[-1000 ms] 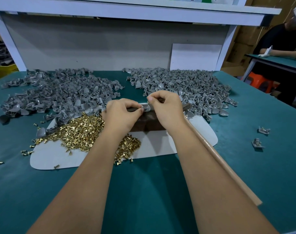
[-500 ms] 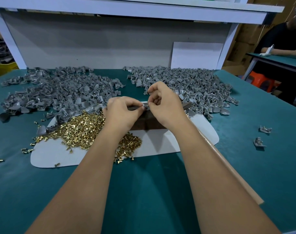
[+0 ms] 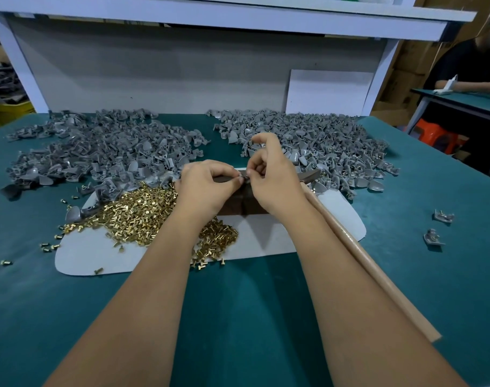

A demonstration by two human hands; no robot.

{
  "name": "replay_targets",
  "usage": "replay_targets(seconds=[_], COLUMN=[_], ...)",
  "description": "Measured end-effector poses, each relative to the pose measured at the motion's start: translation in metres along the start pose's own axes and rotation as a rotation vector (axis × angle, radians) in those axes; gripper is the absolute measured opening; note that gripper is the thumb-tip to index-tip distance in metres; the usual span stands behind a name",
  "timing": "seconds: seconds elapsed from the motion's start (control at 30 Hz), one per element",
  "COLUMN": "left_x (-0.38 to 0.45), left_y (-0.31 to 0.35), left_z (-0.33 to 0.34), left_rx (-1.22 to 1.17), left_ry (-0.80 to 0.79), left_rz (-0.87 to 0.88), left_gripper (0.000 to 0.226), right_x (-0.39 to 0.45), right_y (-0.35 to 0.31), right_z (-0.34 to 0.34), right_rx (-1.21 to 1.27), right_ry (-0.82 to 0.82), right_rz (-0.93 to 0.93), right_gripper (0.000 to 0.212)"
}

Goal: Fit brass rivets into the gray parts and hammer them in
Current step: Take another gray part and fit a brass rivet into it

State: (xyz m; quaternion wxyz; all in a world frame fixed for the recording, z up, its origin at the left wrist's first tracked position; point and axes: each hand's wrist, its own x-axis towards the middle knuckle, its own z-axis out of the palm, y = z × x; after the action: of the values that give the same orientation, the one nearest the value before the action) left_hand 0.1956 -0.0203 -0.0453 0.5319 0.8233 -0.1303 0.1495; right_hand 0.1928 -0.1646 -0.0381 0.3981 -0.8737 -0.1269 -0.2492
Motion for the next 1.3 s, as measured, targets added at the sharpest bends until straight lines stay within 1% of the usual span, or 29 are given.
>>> replay_targets(seconds=[0.17,0.27,0.37,0.57,0.63,0.83,0.93,1.0,1.1,1.23,1.3], left_x=[-0.001,-0.001,-0.001,-0.001,-0.001,0.000,0.000,-0.001,-0.001,0.000,0.000], left_y=[0.001,0.001,0.000,-0.002,-0.002,-0.001,0.000,0.001,0.001,-0.001,-0.001], left_z=[0.000,0.000,0.000,0.003,0.003,0.001,0.001,0.000,0.000,0.000,0.000], left_rx=[0.000,0.003,0.004,0.015,0.026,0.029,0.027,0.016,0.020,0.019,0.018], left_ry=[-0.006,-0.005,0.002,0.021,0.023,0.014,0.007,0.007,0.006,0.006,0.002], left_rz=[-0.035,-0.049,-0.054,-0.045,-0.046,-0.067,-0.061,-0.057,-0.062,-0.060,-0.061], left_gripper=[0.008,0.007,0.005,0.009,0.009,0.003,0.001,0.009,0.015,0.007,0.004], right_x=[-0.002,-0.002,-0.003,-0.004,-0.005,-0.006,-0.006,-0.005,-0.003,-0.003,-0.003], right_y=[0.001,0.001,-0.002,-0.008,-0.010,-0.007,-0.006,-0.006,-0.006,-0.006,-0.007], right_z=[0.000,-0.001,-0.003,-0.002,-0.002,-0.006,-0.006,-0.006,-0.008,-0.008,-0.007], right_rx=[-0.007,-0.029,-0.071,-0.145,-0.146,-0.036,0.035,0.090,0.066,-0.004,-0.020], right_ry=[0.015,-0.006,-0.025,-0.054,-0.054,-0.060,-0.025,0.019,0.041,0.006,0.005], right_rz=[-0.011,-0.024,-0.075,-0.115,-0.093,-0.015,0.047,0.091,0.131,0.114,0.113], right_gripper=[0.056,0.055,0.054,0.052,0.050,0.036,0.037,0.038,0.030,0.011,0.007])
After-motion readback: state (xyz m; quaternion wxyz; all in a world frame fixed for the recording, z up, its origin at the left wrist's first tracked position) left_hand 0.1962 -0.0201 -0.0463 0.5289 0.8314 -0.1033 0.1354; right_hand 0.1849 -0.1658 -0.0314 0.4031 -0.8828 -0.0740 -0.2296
